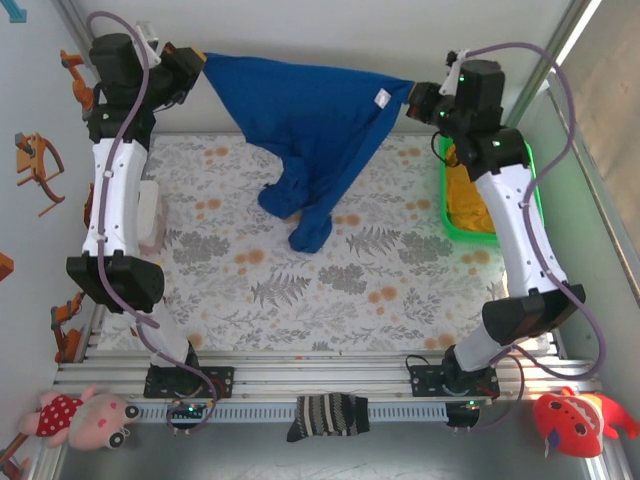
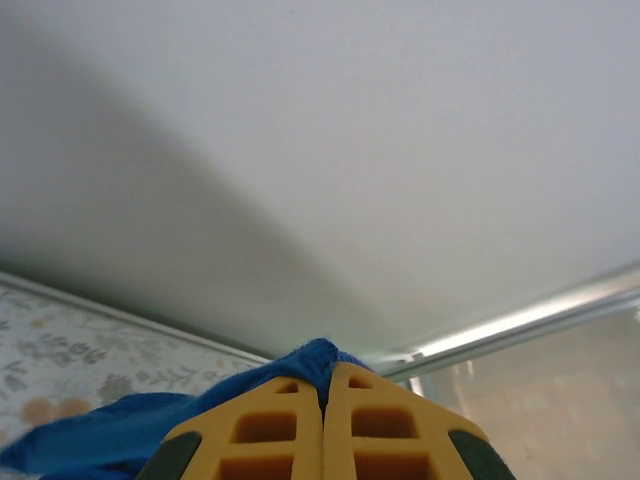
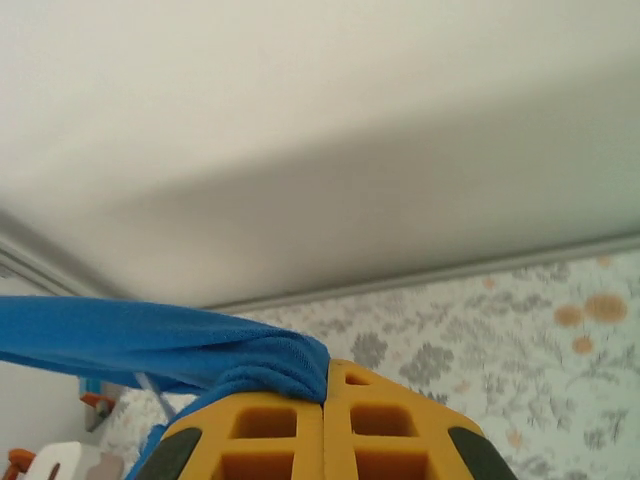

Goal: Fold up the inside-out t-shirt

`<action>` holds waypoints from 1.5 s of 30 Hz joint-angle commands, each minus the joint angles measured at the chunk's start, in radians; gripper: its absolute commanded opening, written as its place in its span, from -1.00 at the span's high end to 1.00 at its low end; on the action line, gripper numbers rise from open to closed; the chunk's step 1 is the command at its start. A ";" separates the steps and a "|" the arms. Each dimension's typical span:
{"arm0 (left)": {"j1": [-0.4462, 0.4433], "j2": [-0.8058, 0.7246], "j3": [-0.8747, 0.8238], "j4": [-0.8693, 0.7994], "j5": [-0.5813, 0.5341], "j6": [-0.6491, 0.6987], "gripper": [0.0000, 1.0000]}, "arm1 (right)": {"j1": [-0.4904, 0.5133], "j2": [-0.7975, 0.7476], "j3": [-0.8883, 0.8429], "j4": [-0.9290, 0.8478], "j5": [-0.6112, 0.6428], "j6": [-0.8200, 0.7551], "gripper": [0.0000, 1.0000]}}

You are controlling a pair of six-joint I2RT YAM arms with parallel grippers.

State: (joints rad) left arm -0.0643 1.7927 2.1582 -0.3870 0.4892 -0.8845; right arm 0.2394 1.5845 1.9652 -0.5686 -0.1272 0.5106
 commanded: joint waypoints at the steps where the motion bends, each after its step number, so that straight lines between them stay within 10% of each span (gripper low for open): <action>1: 0.015 -0.051 0.051 0.041 0.018 -0.036 1.00 | -0.042 -0.004 0.058 -0.109 -0.016 -0.049 1.00; 19: 0.023 -0.191 0.120 0.070 0.038 -0.031 1.00 | -0.091 -0.233 0.110 -0.067 -0.050 -0.018 1.00; 30: 0.076 -0.091 -0.093 0.109 0.026 -0.021 1.00 | -0.094 -0.091 0.040 0.019 -0.103 0.009 1.00; 36: 0.098 0.189 0.172 0.082 0.027 -0.064 1.00 | -0.144 0.138 0.152 0.105 -0.162 0.026 1.00; 41: 0.123 0.513 0.717 0.063 0.030 -0.225 1.00 | -0.201 0.381 0.512 0.151 -0.291 0.137 1.00; 45: 0.144 0.433 0.615 0.283 -0.006 -0.323 1.00 | -0.212 0.469 0.751 0.184 -0.302 0.200 1.00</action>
State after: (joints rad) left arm 0.0055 2.3325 2.7750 -0.3080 0.5941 -1.1072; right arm 0.0830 2.1109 2.5687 -0.5003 -0.4595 0.6277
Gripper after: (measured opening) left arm 0.041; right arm 0.047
